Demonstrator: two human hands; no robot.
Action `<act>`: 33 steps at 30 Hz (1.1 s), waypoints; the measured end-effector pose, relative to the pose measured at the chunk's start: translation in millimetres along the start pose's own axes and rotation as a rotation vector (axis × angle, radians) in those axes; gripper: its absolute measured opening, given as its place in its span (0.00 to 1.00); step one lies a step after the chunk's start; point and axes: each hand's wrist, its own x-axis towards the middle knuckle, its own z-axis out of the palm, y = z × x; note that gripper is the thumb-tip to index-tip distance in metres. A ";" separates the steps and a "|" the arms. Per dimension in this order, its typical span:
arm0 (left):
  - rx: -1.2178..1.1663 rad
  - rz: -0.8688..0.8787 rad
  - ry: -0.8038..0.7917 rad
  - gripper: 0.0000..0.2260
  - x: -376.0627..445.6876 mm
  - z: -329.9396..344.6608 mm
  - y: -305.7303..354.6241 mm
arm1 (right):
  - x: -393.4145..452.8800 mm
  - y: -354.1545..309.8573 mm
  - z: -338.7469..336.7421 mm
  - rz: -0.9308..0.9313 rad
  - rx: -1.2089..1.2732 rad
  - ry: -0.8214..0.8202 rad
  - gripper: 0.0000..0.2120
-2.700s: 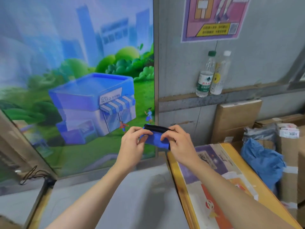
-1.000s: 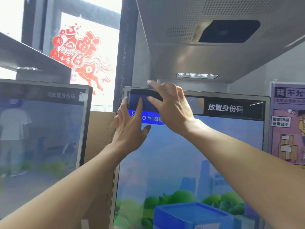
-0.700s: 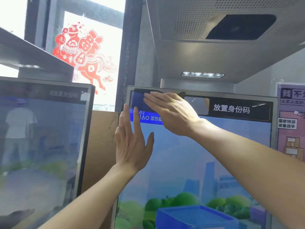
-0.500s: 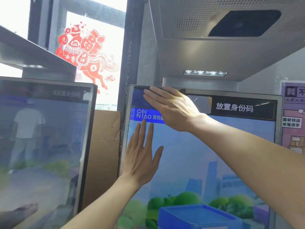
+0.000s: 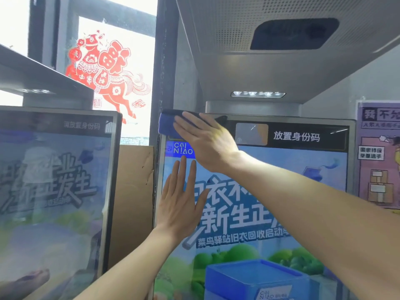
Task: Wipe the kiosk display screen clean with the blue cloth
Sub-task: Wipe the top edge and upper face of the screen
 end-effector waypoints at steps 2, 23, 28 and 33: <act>-0.008 0.001 -0.007 0.33 0.0 -1.0 0.8 | -4.3 -4.0 1.2 -0.022 0.026 -0.014 0.34; 0.075 -0.017 -0.083 0.34 1.6 -8.3 1.6 | -10.7 16.3 -6.0 -0.015 0.002 0.009 0.35; 0.105 -0.051 -0.094 0.34 2.4 -8.0 3.9 | -29.3 6.4 0.9 -0.056 0.024 -0.015 0.33; 0.123 -0.078 -0.101 0.35 2.7 -6.7 7.4 | -46.8 7.6 5.6 -0.124 0.006 -0.055 0.35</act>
